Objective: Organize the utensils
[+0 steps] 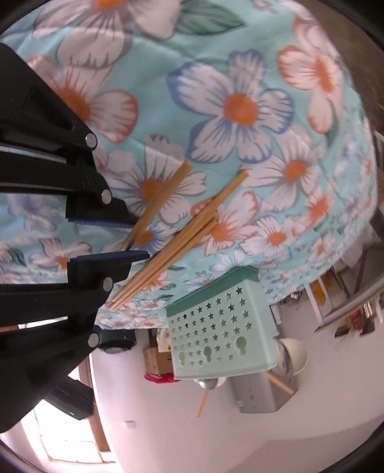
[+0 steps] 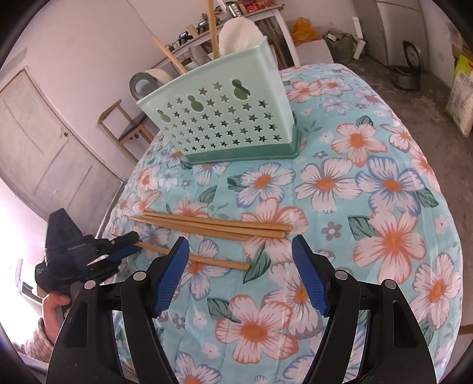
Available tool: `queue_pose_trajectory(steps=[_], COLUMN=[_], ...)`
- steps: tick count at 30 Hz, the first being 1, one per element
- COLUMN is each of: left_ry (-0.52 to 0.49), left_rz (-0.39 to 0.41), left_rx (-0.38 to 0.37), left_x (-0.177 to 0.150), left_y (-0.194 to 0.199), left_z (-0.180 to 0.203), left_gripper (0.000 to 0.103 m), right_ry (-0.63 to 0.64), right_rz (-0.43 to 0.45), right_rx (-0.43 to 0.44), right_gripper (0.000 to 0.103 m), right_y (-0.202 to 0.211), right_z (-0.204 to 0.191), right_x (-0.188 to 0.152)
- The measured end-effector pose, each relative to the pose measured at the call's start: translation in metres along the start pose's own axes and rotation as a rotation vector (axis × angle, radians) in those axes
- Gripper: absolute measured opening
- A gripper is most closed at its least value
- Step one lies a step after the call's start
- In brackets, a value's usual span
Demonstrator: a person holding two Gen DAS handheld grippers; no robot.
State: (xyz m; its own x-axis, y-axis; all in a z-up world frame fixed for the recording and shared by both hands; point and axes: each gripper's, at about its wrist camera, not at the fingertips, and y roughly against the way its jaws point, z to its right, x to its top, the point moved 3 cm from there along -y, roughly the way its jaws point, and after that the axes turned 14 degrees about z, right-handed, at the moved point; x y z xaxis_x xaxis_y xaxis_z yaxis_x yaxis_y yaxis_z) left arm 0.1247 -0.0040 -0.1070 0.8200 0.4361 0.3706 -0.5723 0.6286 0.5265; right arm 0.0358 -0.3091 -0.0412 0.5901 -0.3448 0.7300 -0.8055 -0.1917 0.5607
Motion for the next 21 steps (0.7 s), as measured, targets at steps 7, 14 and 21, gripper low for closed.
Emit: queue_pose_trajectory(steps=[7, 14, 21], left_ry=[-0.058, -0.078, -0.072], left_rz=[0.031, 0.045, 0.052], left_rx=[-0.013, -0.037, -0.061], left_x=[-0.006, -0.006, -0.01], left_y=[0.009, 0.02, 0.03], left_z=[-0.004, -0.011, -0.02], left_gripper=[0.015, 0.016, 0.016], right_ry=[0.214, 0.565, 0.842], right_rz=[0.017, 0.013, -0.044], right_rx=[-0.03, 0.079, 0.249], right_gripper=[0.046, 0.034, 0.024], right_y=[-0.009, -0.038, -0.075], right_z=[-0.023, -0.083, -0.137], right_x=[0.004, -0.002, -0.018])
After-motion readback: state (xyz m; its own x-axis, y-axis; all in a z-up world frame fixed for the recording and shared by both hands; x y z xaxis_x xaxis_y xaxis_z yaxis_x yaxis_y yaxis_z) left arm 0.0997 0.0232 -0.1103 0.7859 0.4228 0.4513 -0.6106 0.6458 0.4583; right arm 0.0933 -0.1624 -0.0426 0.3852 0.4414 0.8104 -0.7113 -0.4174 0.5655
